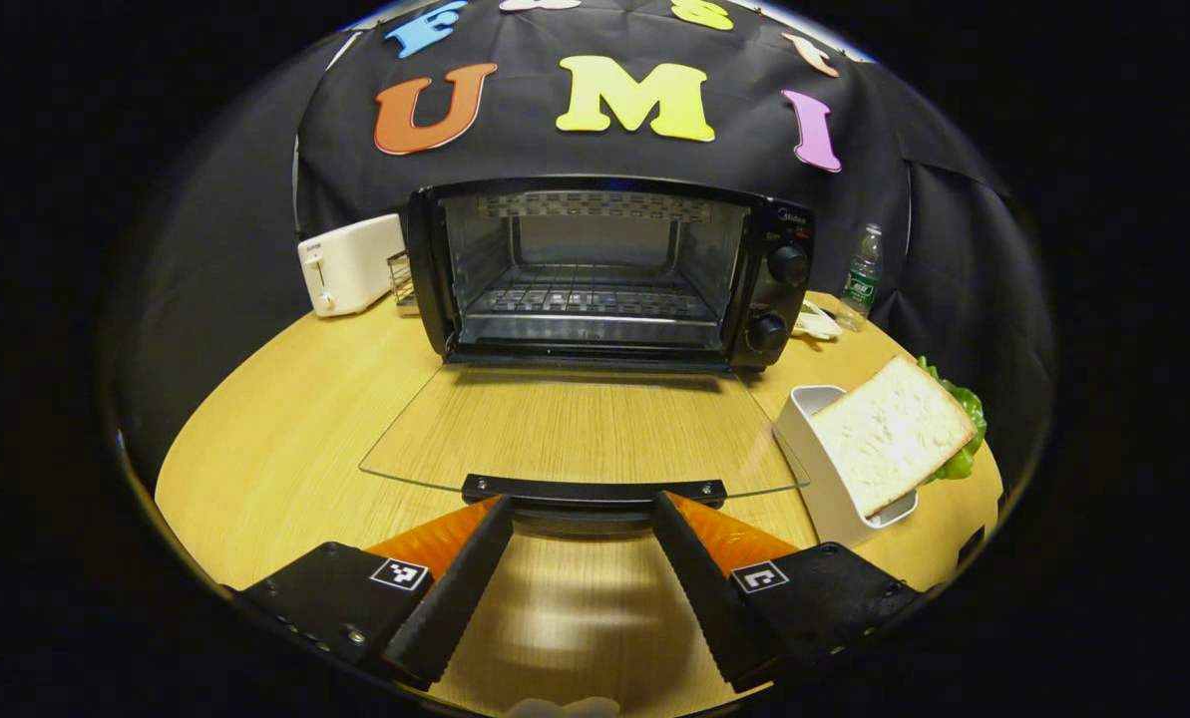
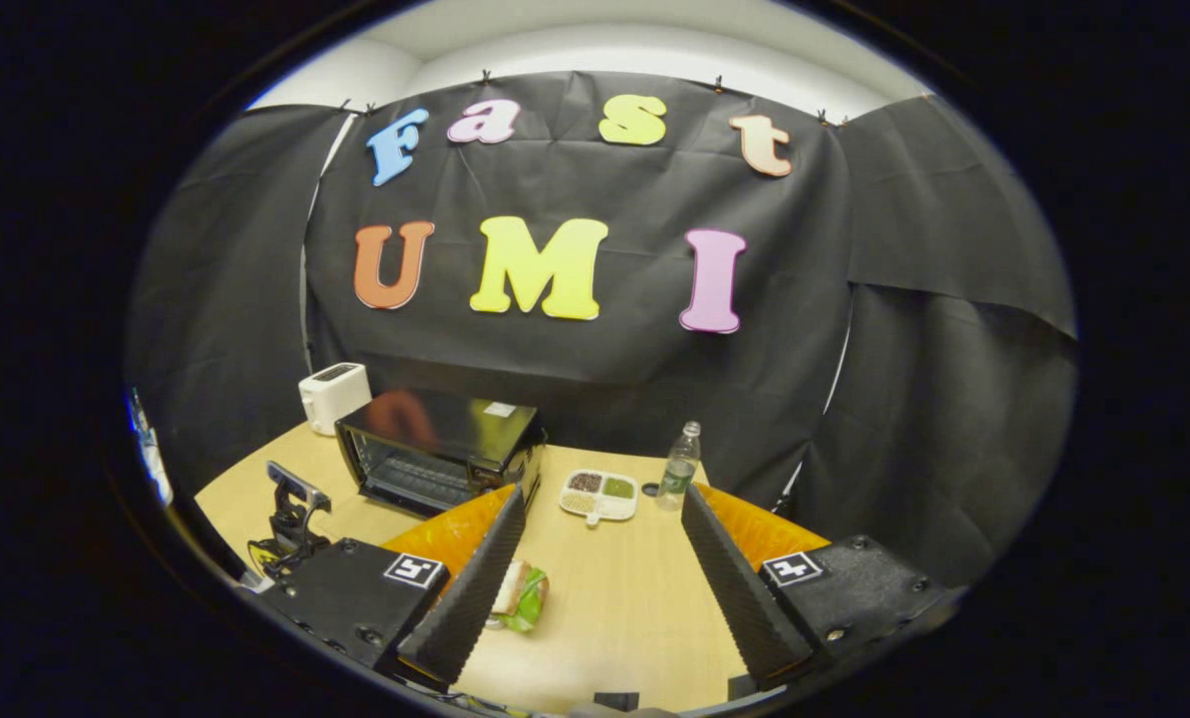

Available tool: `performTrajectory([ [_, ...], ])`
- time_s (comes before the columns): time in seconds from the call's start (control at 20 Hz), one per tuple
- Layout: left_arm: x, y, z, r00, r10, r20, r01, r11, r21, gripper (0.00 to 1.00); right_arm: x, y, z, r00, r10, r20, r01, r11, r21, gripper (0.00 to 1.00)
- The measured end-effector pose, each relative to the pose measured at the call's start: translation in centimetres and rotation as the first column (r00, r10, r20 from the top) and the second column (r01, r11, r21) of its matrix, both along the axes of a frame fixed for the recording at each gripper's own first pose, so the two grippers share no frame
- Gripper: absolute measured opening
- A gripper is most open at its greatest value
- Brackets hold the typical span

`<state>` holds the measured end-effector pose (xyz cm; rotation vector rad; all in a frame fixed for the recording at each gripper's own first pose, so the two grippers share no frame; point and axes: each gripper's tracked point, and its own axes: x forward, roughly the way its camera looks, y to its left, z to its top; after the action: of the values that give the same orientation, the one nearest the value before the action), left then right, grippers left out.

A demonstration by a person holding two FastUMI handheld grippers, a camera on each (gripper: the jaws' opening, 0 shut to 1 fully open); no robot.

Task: Open the electric oven with the left hand, put the food in, and close the electric oven.

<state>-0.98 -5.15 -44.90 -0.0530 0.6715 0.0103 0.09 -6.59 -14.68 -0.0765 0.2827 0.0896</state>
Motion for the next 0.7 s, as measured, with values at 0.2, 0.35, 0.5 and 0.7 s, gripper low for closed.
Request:
performTrajectory([
  [0.2,0.2,0.1,0.5,1.000,0.004,0.015,-0.004,1.000,0.009,0.94,0.4,-0.2,-0.3,1.000,0.001,-0.007,0.000,1.000,0.007,0.96],
  [0.35,0.5,0.7,2.9,0.998,0.022,0.054,-0.022,1.000,0.013,0.95,1.0,-0.2,-0.5,1.000,0.009,-0.008,-0.009,1.000,0.006,0.96],
  [0.5,0.6,1.8,8.0,0.991,0.023,0.131,-0.027,0.999,0.031,0.95,1.4,-0.3,-1.7,0.999,0.021,-0.028,-0.020,0.999,0.034,0.96],
  [0.7,0.2,3.0,17.6,0.958,0.015,0.288,-0.035,0.997,0.063,0.95,1.5,0.5,-7.2,0.990,0.047,-0.133,-0.032,0.993,0.114,0.96],
])
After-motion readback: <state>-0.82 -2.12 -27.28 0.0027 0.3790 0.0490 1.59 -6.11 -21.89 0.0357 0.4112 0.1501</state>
